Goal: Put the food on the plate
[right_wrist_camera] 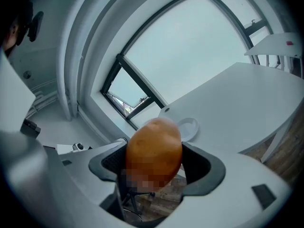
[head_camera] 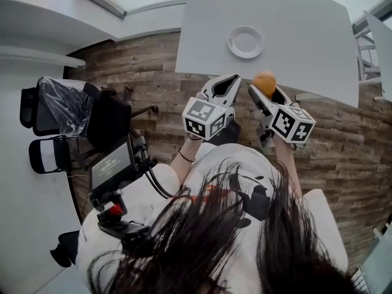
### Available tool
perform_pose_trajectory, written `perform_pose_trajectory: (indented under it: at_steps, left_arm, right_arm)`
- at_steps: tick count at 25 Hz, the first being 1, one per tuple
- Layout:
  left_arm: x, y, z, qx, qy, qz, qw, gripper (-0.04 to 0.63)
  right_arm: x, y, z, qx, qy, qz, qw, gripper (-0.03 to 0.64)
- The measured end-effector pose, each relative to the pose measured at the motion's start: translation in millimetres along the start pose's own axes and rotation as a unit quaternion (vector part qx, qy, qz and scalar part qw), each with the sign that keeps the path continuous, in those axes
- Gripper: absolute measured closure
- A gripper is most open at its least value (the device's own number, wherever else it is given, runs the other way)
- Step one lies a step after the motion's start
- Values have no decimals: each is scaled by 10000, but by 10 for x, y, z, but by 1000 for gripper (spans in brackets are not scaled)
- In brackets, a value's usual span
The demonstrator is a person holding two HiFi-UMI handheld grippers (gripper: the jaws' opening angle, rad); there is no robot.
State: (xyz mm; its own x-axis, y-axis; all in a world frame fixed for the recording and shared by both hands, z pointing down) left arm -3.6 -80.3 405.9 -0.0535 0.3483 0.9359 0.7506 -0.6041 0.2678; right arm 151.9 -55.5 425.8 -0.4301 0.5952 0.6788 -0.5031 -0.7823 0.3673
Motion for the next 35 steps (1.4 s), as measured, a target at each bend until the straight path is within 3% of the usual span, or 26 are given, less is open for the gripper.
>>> perform_pose_trajectory:
  at_steps: [4, 7, 22, 35]
  left_arm:
    - [-141, 282, -621, 44, -147, -128, 9998, 589]
    - [-160, 391, -802, 114, -175, -188, 9996, 589]
    - [-69, 620, -1423, 305, -469, -335, 9979, 589]
    - [-91, 656, -1505, 157, -556, -278, 9979, 589]
  right_arm:
    - [-282, 616, 4, 141, 40, -150, 9998, 265]
    - [-349, 808, 33, 224, 45, -197, 9995, 267]
    - [-507, 1910, 436, 929, -299, -798, 9920, 265]
    - [-448, 2356, 870, 1400, -860, -1407, 9763, 265]
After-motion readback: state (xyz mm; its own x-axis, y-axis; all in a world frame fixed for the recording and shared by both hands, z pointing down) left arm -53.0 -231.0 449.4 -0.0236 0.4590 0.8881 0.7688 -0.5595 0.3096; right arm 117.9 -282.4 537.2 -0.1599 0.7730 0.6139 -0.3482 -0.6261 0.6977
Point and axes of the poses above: the fingertips, and each gripper's own axes: y forward along the fingers, z to its right, x out of its underside, the point moved 7 cm from there along -y, backward along the fingers, and after that the axes turned 1 degree about y, right-handed, at the moved point
